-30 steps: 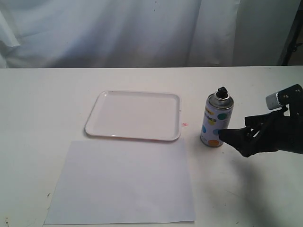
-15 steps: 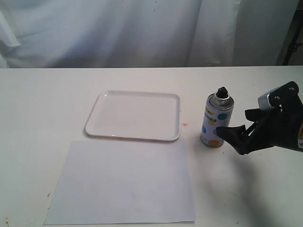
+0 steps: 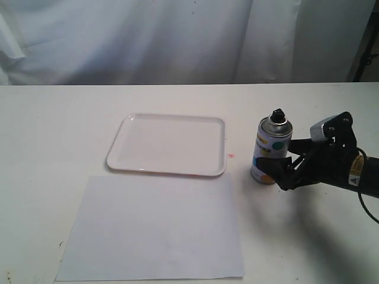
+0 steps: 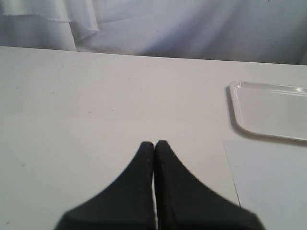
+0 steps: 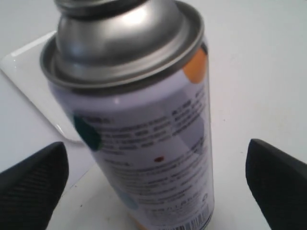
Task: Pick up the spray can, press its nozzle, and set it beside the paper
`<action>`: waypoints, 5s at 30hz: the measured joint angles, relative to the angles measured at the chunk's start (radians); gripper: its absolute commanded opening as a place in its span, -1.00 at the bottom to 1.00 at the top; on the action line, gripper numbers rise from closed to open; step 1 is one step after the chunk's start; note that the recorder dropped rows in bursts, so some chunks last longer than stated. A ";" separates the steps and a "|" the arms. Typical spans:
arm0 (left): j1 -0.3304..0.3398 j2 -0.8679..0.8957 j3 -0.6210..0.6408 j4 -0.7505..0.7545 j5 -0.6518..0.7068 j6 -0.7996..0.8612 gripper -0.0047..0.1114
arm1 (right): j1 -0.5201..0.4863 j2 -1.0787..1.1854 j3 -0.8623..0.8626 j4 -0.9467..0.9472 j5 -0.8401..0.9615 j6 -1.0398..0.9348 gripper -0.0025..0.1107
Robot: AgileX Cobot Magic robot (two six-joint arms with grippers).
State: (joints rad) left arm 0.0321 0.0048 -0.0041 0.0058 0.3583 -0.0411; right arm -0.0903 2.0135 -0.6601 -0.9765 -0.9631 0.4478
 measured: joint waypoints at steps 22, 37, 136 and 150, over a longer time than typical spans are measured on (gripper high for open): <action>0.000 0.000 0.000 0.000 0.000 0.000 -0.92 | 0.050 0.169 -0.113 0.035 -0.182 -0.016 0.33; 0.000 0.000 0.000 0.000 0.000 0.000 -0.92 | 0.055 0.121 -0.115 0.047 -0.131 -0.008 -0.96; 0.000 -0.002 0.000 0.062 -0.620 0.013 -0.92 | 1.008 -0.184 -0.476 0.208 1.607 -0.247 -0.96; 0.000 0.215 -0.300 -0.243 -0.424 -0.042 -0.92 | 1.008 -0.184 -0.476 0.222 1.601 -0.247 -0.96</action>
State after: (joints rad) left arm 0.0321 0.2195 -0.3044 -0.2376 -0.0652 -0.0832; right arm 0.9173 1.8295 -1.1363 -0.7543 0.6375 0.2008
